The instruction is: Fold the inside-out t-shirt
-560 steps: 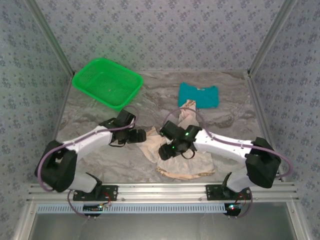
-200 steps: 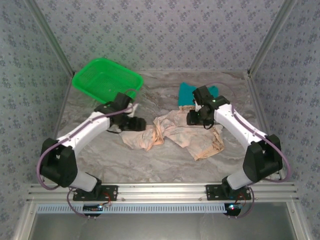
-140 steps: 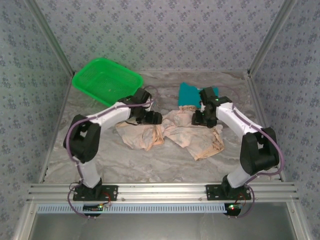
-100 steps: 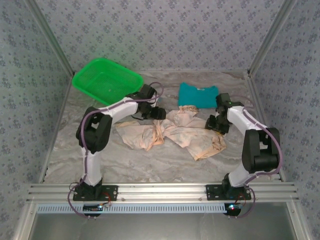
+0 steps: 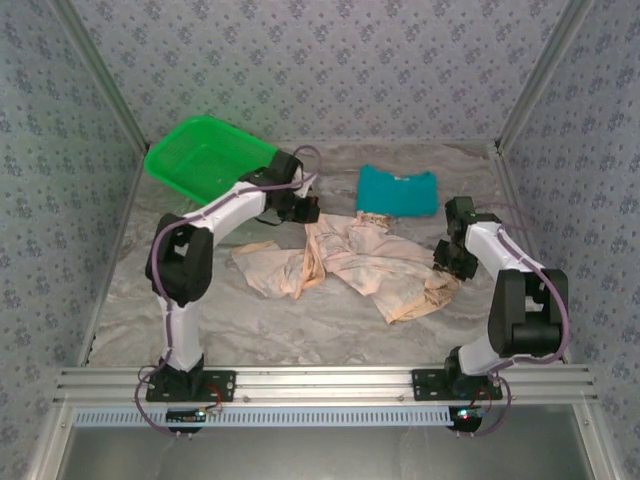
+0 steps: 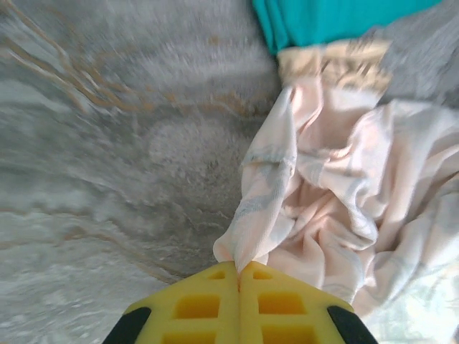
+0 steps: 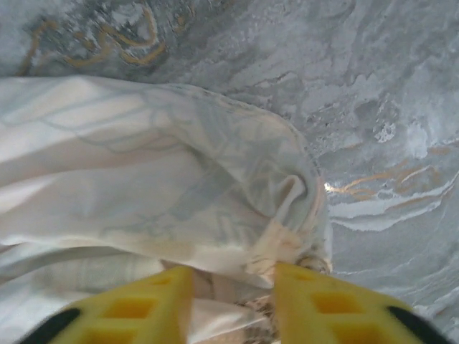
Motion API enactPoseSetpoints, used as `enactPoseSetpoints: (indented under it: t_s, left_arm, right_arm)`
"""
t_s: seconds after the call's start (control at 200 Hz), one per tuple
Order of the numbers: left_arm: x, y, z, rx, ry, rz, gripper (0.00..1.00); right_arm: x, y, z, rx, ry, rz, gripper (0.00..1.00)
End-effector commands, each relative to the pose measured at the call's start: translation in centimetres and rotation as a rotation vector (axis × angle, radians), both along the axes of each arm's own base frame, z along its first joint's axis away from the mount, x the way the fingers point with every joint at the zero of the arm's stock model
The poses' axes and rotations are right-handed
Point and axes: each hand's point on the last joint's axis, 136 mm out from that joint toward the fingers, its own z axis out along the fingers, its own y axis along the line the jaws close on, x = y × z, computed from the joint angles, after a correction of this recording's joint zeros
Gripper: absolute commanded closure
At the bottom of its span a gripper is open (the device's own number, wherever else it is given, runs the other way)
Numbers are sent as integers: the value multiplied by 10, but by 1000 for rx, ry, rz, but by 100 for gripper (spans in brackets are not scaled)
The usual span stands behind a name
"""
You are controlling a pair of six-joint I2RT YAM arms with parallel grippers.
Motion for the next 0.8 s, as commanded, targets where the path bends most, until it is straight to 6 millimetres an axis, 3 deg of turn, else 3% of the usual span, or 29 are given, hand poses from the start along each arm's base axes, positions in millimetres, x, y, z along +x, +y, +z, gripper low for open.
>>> enactPoseSetpoints:
  t_s: [0.0,0.145,0.33,0.385,0.4,0.415,0.445,0.475,0.64,0.795]
  left_arm:
    - [-1,5,49,-68,-81,-31,100]
    - [-2,17,86,-59,-171,-42,100]
    - [0,37,168,-81,-339,-29,100]
    - [-6,44,185,-75,-352,-30,100]
    - [-6,45,189,-75,-361,-28,100]
    - [-8,46,192,-73,-366,-29,100]
    - [-10,48,195,-70,-372,-24,100]
    - [-12,51,196,-67,-371,-17,100]
    - [-21,56,180,-36,-345,-25,100]
    - [-17,64,175,-9,-370,0,100]
  right_arm:
    - [-3,2,-14,27,35,-4,100]
    - [6,-11,17,-51,-75,-11,100]
    - [17,-22,67,-105,-198,4,100]
    - [19,-20,76,-97,-209,23,100]
    - [19,-18,77,-86,-209,28,96]
    - [20,-16,77,-75,-207,37,84]
    - [21,-9,77,-45,-205,56,63]
    - [20,0,75,-12,-199,85,56]
    - [8,80,57,183,-171,330,51]
    - [8,107,25,267,-120,409,50]
